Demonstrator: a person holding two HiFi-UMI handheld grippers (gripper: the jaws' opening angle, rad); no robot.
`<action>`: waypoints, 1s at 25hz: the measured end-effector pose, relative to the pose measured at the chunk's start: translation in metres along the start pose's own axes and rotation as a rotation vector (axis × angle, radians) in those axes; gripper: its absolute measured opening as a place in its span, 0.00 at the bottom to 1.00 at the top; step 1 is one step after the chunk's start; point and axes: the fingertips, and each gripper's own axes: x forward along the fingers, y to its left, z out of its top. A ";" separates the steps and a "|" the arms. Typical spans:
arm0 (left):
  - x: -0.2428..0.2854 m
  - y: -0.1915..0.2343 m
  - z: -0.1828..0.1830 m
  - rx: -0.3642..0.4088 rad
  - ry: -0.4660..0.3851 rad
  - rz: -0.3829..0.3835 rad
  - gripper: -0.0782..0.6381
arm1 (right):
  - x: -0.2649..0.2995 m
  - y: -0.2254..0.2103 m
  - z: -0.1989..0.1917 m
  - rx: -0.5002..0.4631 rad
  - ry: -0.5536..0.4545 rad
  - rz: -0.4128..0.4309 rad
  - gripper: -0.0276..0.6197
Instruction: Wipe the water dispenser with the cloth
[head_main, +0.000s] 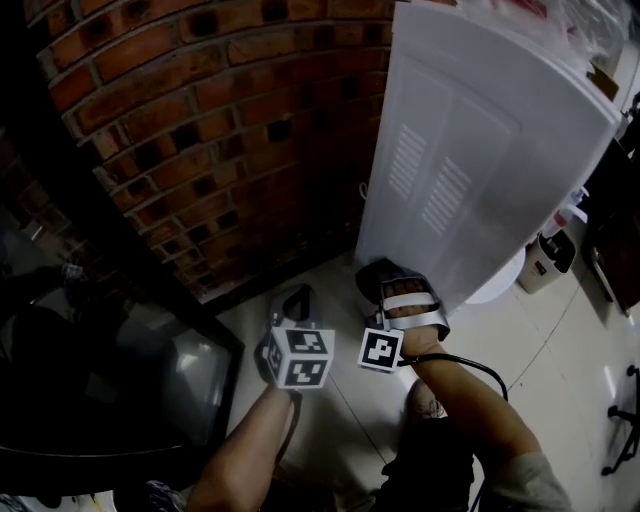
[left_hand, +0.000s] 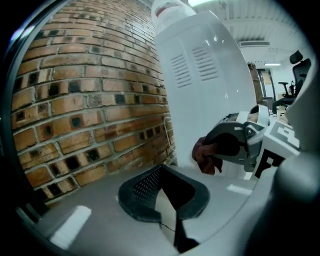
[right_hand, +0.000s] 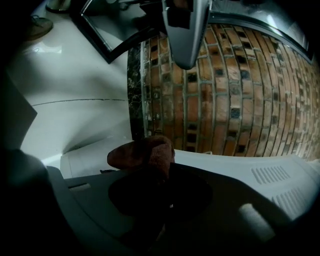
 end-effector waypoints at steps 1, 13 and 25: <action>0.004 -0.002 -0.003 0.001 0.007 -0.002 0.11 | 0.003 0.008 0.002 0.001 -0.006 0.013 0.17; 0.036 -0.007 -0.038 -0.024 0.080 -0.007 0.11 | 0.055 0.125 -0.003 -0.233 0.085 0.190 0.17; 0.027 0.014 -0.049 -0.031 0.109 0.026 0.11 | 0.093 0.204 0.006 -0.285 0.116 0.304 0.17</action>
